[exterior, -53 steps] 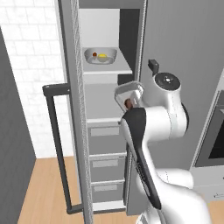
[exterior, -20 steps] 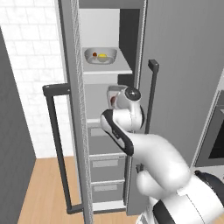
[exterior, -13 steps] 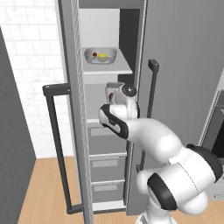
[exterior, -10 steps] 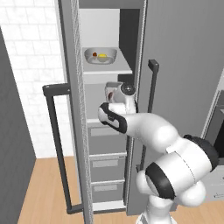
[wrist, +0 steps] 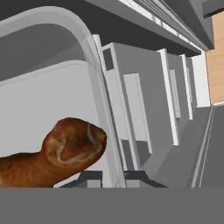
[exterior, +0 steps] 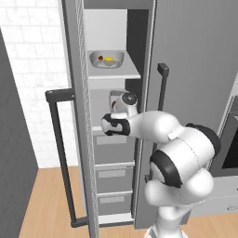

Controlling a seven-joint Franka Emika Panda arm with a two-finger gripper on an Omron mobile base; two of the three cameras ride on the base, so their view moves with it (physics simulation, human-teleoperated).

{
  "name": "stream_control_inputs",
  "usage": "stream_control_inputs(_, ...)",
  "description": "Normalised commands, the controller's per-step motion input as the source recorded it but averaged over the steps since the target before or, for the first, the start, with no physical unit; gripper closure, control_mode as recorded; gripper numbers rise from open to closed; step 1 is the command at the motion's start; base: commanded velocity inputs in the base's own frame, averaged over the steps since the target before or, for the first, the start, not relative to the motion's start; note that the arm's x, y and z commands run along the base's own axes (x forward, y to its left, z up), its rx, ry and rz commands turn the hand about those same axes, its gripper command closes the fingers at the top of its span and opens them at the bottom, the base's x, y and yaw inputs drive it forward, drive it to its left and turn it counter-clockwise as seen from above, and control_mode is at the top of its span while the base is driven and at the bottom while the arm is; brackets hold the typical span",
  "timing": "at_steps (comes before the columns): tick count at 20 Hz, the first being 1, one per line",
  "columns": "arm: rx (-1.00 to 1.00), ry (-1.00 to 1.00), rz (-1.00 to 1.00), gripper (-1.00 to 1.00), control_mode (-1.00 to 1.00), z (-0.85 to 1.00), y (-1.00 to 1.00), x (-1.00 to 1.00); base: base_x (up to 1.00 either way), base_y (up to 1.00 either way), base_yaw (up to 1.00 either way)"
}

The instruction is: Take the meat container that has the chicken drumstick and place it on the second highest rack of the freezer. Then take the vegetable container that has the carrot and lemon and place it on the highest rack of the freezer.

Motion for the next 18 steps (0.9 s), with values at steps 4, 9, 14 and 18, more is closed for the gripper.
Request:
stream_control_inputs(4, 0.00, 0.00, -0.11, 1.00, -1.00, -0.13, 0.00, 0.42, 0.00, 0.00, 0.00)
stream_control_inputs(9, 0.00, 0.00, -0.07, 1.00, -1.00, -0.04, 0.11, 0.26, 0.00, 0.00, 0.00)
stream_control_inputs(14, 0.00, 0.00, 0.00, -1.00, -1.00, 0.00, 0.23, 0.21, 0.00, 0.00, 0.00)
stream_control_inputs(18, 0.00, 0.00, 0.00, -1.00, -1.00, 0.00, 0.01, 0.70, 0.00, 0.00, 0.00)
